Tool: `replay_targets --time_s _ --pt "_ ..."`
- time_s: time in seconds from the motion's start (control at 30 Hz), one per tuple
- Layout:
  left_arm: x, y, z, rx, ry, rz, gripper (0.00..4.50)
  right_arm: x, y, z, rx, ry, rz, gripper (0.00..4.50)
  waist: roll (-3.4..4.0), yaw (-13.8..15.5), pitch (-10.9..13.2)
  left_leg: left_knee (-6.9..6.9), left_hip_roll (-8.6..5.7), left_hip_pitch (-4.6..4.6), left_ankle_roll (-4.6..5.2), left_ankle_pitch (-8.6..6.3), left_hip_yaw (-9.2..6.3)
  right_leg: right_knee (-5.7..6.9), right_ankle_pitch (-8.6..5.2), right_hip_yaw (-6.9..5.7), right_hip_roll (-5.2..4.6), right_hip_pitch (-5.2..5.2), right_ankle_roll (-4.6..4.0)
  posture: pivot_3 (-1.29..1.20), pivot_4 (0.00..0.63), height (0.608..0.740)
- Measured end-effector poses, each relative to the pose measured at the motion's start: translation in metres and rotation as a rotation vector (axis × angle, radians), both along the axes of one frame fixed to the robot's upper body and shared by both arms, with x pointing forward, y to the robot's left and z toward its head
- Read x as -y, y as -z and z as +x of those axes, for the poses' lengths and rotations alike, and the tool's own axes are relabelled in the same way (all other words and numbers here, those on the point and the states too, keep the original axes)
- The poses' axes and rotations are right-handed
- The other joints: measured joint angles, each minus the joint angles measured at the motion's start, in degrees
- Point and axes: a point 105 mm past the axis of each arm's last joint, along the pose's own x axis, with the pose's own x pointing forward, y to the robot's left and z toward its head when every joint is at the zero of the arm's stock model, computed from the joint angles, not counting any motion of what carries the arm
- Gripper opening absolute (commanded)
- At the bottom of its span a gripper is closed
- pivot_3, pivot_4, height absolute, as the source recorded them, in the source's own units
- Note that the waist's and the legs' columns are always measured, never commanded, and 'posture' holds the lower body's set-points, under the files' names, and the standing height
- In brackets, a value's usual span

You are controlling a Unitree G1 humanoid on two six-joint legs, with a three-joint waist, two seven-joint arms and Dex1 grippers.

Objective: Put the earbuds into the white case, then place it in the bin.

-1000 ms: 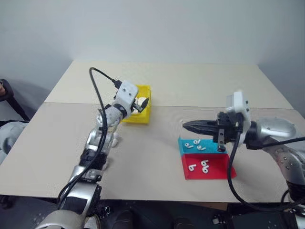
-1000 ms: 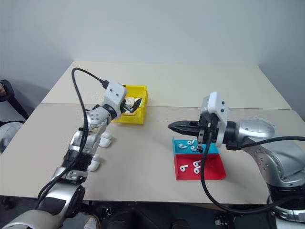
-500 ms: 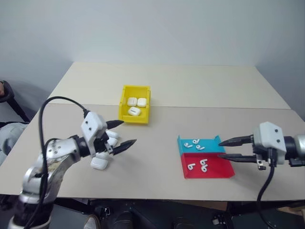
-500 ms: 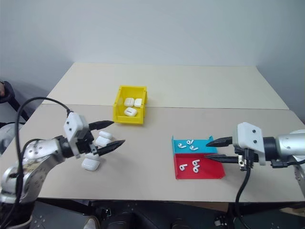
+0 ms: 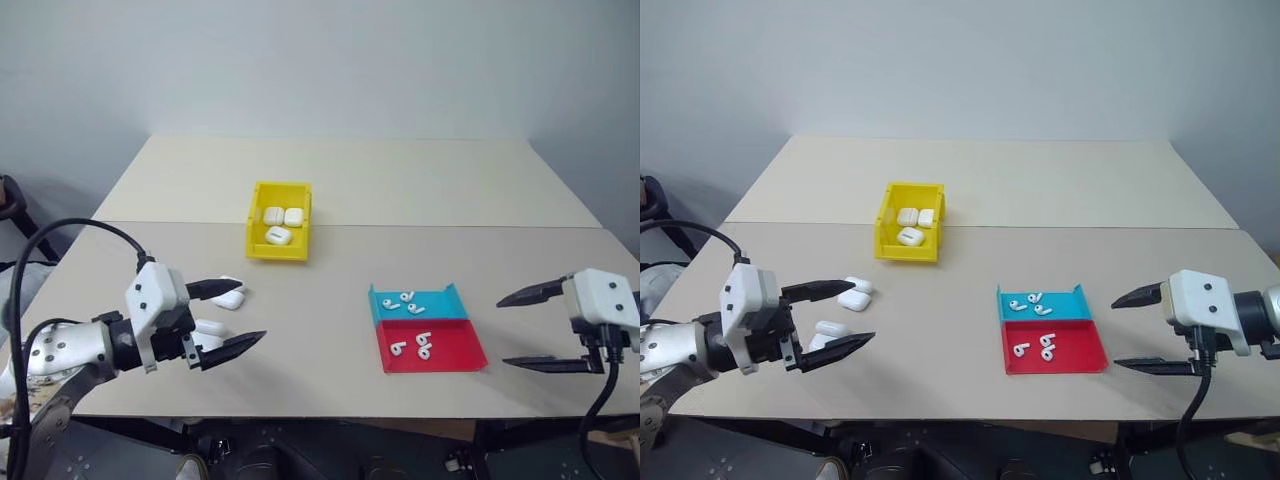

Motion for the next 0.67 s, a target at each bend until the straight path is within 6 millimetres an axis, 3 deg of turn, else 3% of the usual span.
replay_targets --time_s 0.3,0.67 --pt "0.001 -0.006 -0.013 -0.033 0.022 0.005 4.50 0.001 0.002 0.001 0.002 0.010 -0.007 4.44 0.00 -0.1 0.0 -0.06 0.00 0.05 0.00 0.00 0.06 0.00 0.00 0.07 -0.01 -0.02 0.00 0.00 0.150 0.740" --pt "0.001 -0.004 -0.015 -0.044 0.007 0.006 4.50 -0.002 0.001 0.006 0.015 0.005 -0.023 4.44 0.00 -0.1 0.0 -0.09 0.00 0.05 0.00 0.00 0.09 -0.03 -0.01 0.09 -0.01 -0.04 -0.02 0.00 0.150 0.740"
